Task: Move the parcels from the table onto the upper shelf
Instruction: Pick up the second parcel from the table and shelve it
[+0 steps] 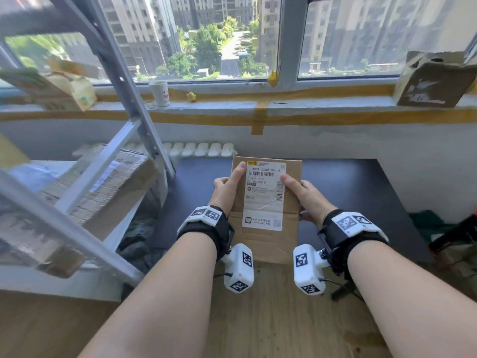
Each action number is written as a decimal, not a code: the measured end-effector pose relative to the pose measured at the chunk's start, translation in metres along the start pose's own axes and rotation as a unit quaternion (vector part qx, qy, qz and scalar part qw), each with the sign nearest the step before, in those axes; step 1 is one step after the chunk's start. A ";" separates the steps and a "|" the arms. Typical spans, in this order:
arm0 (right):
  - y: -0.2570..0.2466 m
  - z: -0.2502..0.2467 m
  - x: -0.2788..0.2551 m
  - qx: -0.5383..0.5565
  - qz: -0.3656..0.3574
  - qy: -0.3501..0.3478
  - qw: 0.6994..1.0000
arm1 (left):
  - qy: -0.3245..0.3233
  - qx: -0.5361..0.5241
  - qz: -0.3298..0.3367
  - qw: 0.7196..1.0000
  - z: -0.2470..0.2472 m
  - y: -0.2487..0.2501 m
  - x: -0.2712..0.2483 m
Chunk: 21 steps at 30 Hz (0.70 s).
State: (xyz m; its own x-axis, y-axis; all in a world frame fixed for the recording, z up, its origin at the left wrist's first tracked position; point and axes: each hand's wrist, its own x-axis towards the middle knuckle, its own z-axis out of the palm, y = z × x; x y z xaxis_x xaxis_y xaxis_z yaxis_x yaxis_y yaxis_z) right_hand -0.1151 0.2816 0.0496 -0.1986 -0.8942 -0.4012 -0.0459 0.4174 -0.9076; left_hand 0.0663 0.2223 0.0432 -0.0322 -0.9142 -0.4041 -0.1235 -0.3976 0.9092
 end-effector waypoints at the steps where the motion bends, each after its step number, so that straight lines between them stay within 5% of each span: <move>1: 0.002 0.013 -0.008 -0.002 -0.002 0.002 1.000 | -0.011 -0.001 0.003 1.000 -0.014 -0.006 -0.002; 11: 0.011 0.134 -0.100 -0.026 -0.023 -0.018 0.999 | -0.113 0.006 0.054 0.992 -0.158 -0.028 -0.082; 21: -0.018 0.218 -0.145 -0.058 -0.073 -0.077 0.993 | -0.031 -0.015 0.120 0.992 -0.259 -0.024 -0.138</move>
State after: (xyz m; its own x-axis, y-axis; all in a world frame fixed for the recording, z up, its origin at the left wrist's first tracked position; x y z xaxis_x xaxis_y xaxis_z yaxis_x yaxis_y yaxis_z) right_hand 0.1280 0.3685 0.0971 -0.0303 -0.9570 -0.2886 -0.1772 0.2893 -0.9407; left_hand 0.3307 0.3374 0.1029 -0.1176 -0.9765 -0.1807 -0.0750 -0.1727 0.9821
